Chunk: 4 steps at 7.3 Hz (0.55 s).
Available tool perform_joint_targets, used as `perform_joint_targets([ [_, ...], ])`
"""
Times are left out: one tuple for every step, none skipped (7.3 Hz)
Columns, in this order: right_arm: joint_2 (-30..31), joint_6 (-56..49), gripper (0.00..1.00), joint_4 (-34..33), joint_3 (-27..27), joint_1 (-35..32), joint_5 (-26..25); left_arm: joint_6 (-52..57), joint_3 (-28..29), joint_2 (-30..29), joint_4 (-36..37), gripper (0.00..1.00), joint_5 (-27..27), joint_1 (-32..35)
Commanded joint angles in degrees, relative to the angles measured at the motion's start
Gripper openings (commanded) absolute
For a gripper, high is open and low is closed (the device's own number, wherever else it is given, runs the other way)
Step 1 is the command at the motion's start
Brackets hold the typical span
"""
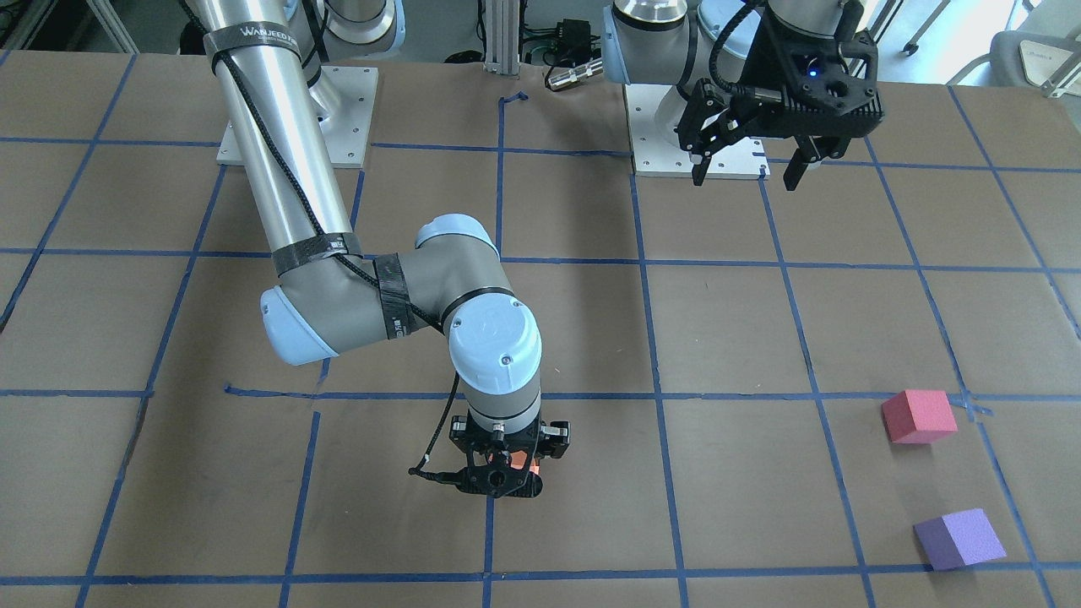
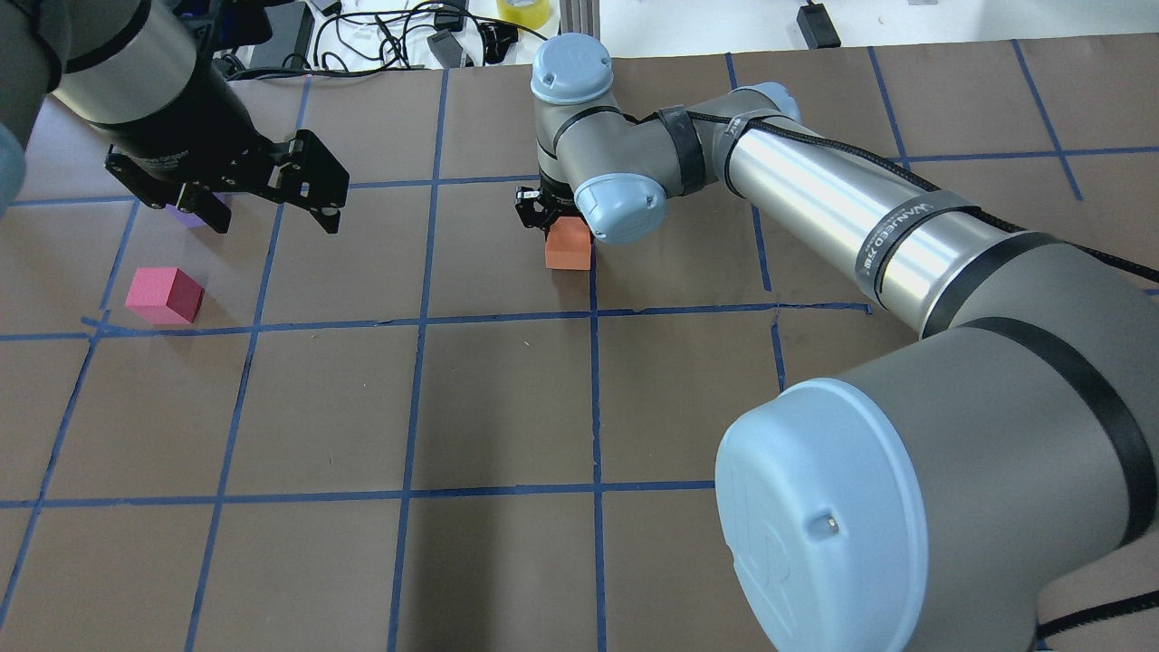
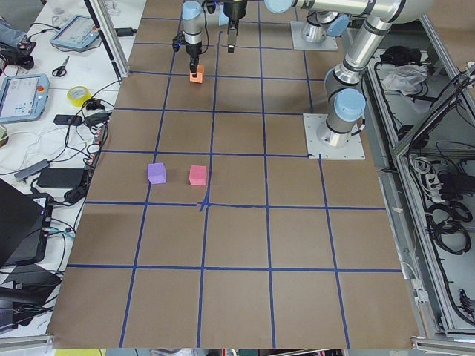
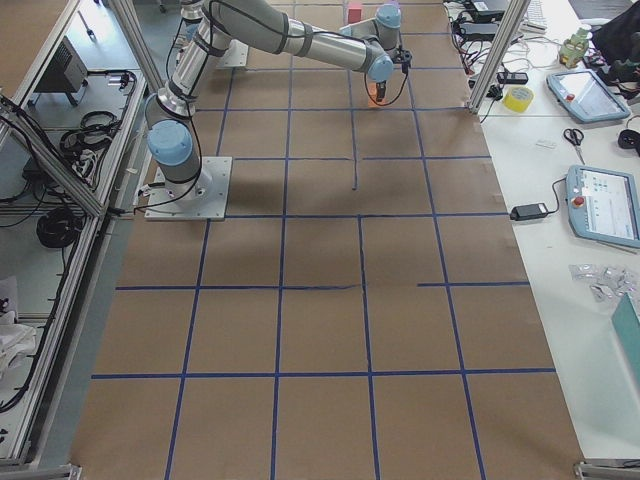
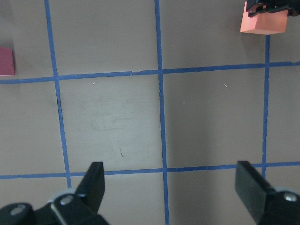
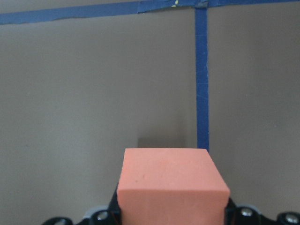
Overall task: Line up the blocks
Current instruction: 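Lower the orange cube and open the right gripper to release it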
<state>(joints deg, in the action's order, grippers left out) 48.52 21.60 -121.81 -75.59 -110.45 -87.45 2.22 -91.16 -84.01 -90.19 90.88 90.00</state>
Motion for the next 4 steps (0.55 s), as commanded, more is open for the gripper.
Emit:
perform_joint_targets([
  [-0.44,-3.32,0.72,-0.7,0.0,-0.11,-0.53,0.07,-0.07,-0.36,0.1,1.0,0.09,-0.61],
  [-0.53,-2.8,0.93,-0.71,0.0,-0.12,-0.53,-0.02,0.62,-0.36,-0.07,1.0,0.26,-0.7],
  [-0.35,-2.62,1.0,-0.44,0.0,-0.12,-0.53,-0.11,0.63,-0.02,-0.6,1.0,0.26,-0.88],
  [0.0,-2.53,1.0,-0.44,0.09,-0.12,-0.27,-0.98,0.98,-0.36,-0.26,1.0,0.18,-0.71],
])
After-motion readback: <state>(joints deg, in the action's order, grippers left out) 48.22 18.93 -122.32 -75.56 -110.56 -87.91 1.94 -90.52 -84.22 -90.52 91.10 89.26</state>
